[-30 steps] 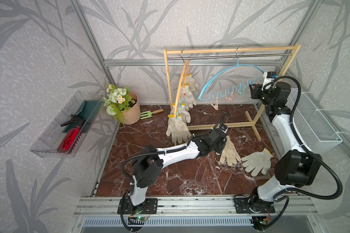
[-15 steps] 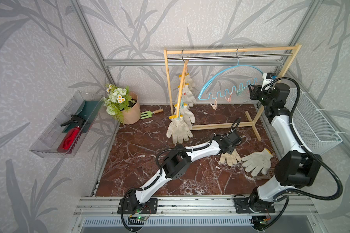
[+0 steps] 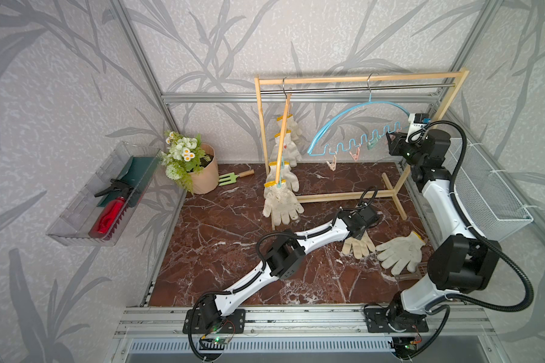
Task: Clip the gloves onto a hanger to dry
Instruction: Pick up the glove from the center of the board.
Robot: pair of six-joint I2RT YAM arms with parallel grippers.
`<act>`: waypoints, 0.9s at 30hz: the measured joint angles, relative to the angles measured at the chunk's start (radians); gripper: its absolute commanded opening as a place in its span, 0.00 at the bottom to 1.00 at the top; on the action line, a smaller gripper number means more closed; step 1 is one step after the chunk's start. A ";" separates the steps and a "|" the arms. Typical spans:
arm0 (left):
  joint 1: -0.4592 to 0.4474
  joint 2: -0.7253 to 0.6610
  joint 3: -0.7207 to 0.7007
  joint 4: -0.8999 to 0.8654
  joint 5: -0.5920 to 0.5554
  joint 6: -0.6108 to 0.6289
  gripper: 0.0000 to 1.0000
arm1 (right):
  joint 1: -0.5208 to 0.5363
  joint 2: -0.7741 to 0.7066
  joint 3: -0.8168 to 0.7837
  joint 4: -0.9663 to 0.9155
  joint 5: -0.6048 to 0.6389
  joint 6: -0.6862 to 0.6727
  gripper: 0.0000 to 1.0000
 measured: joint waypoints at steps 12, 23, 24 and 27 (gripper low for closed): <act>0.009 -0.124 -0.217 0.095 -0.030 0.102 0.00 | 0.023 0.000 0.000 0.000 -0.008 0.007 0.23; 0.111 -0.457 -0.477 0.503 0.093 0.291 0.00 | 0.027 0.000 0.000 0.000 -0.013 0.010 0.23; 0.129 -0.476 -0.485 0.550 0.119 0.303 0.00 | 0.027 0.000 0.000 0.000 -0.014 0.011 0.23; 0.168 -0.498 -0.497 0.673 0.185 0.326 0.00 | 0.027 -0.001 0.000 0.000 -0.016 0.017 0.23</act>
